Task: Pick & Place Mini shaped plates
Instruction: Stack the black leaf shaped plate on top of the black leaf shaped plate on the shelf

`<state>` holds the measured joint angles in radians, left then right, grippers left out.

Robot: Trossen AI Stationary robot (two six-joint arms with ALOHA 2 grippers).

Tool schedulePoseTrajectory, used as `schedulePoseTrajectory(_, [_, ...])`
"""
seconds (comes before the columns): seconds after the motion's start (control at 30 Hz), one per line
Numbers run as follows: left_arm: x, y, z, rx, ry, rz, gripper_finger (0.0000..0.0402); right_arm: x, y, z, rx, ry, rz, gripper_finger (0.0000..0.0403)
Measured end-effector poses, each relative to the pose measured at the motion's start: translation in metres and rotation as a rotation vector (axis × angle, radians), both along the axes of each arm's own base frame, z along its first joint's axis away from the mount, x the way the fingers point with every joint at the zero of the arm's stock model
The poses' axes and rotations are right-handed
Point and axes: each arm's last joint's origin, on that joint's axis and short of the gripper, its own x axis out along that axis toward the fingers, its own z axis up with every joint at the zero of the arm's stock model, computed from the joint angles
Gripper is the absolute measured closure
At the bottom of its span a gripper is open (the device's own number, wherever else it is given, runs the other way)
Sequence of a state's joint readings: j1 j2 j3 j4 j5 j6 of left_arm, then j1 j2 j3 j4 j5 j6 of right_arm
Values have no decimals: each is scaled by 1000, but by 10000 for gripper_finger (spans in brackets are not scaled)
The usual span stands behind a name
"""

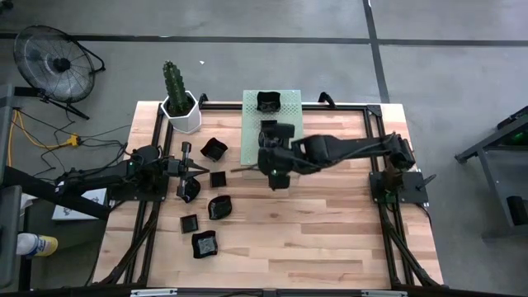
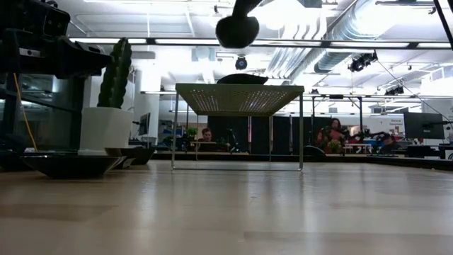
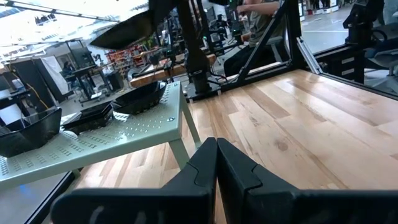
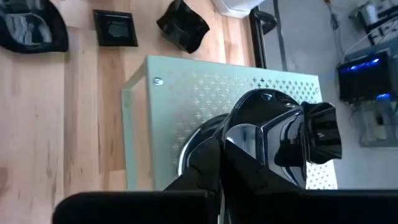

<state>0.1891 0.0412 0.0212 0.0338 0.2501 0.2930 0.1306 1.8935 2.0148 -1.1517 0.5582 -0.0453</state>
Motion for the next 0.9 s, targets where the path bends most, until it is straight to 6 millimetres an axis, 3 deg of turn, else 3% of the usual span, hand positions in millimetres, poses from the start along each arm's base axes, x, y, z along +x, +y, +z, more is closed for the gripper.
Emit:
schedulePoseTrajectory(0.23, [0,0,0,0,0,0,399,0,-16,-4,2,45,-33,397])
schedulePoseTrajectory(0.9, [0,0,0,0,-1,0,399,20,-15,-44,-81,212,-23,393])
